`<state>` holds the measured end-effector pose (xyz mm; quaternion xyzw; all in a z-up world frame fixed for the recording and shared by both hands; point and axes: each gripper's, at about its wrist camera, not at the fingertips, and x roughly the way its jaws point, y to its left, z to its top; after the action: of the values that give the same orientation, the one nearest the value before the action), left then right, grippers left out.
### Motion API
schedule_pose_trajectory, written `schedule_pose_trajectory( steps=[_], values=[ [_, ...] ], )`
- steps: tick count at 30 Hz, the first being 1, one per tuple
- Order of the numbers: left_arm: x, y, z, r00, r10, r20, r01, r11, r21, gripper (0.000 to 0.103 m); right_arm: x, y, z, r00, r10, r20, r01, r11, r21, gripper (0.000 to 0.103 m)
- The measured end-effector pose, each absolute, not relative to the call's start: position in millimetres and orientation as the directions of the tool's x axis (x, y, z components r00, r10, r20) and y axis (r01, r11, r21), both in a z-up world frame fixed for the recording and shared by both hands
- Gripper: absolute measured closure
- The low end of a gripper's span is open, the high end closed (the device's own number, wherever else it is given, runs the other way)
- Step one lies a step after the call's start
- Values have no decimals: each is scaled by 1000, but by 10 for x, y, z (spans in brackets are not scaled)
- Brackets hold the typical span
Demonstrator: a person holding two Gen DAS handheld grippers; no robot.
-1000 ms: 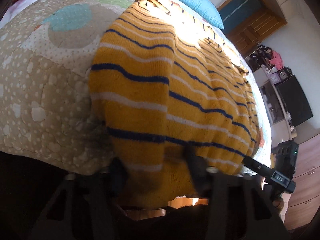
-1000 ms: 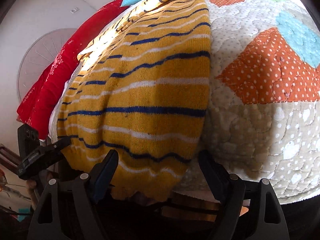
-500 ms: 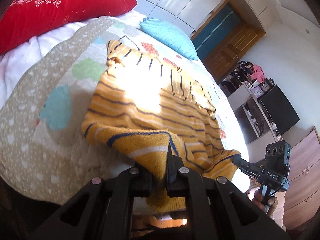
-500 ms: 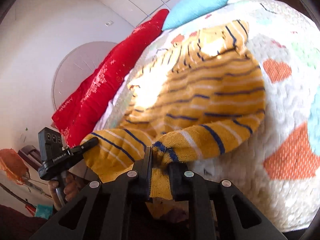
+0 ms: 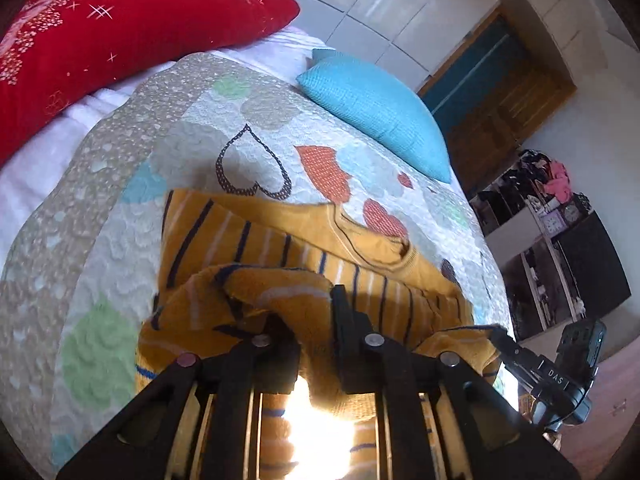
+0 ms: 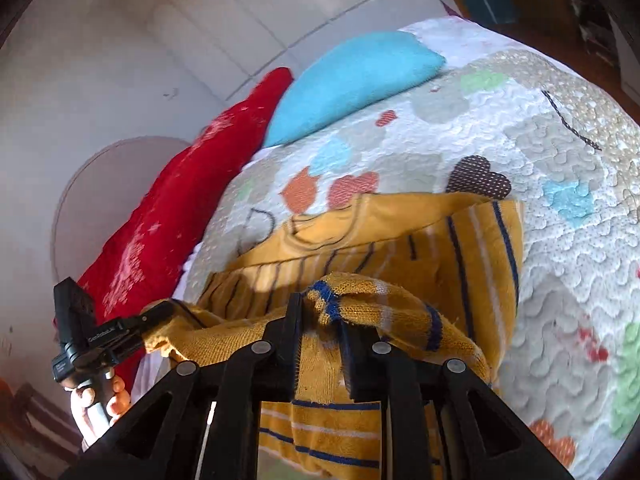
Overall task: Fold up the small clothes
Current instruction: 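Lift the hem with both tools and fold it toward the collar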
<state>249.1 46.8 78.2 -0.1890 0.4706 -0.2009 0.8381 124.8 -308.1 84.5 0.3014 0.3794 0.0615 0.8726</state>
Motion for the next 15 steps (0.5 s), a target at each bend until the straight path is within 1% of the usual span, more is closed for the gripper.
schedule_pose_trajectory(
  steps=[1,2,3,4,5,6,7,10,12,14,15],
  values=[
    [2644,458,716,452,-521,-724,127,841,-525,84,1387,-3176,746,692,305,-654,177,807,564,69],
    [2761,482,647,429,-550,-717,87,815,-573,81,1490,-3261,682,683,280,-674,219,802,556,68],
    [2821,530,597,423,-585,-692,54,778,-625,73,1551,-3334,637,676,268,-687,246,796,553,64],
    [2839,560,591,427,-608,-669,32,749,-661,64,1580,-3395,616,676,266,-687,259,787,560,55],
    [2852,591,597,438,-619,-652,26,734,-679,58,1573,-3439,636,689,268,-674,256,780,572,51],
    [2852,605,630,453,-615,-645,34,735,-677,44,1550,-3462,686,704,260,-661,245,785,569,43],
    [2846,619,675,475,-599,-644,45,748,-662,34,1532,-3474,744,715,243,-655,235,800,553,37],
    [2810,619,783,504,-550,-666,96,802,-589,32,1415,-3408,933,736,197,-647,202,849,488,36],
    [2742,582,797,493,-550,-674,141,815,-563,32,1346,-3297,1002,743,213,-634,154,868,472,36],
    [2649,485,798,488,-536,-689,202,837,-509,32,1307,-3110,1016,732,237,-638,93,894,438,39],
    [2609,416,800,485,-529,-696,241,846,-476,32,1314,-3008,1009,727,230,-646,73,911,407,42]
  ],
)
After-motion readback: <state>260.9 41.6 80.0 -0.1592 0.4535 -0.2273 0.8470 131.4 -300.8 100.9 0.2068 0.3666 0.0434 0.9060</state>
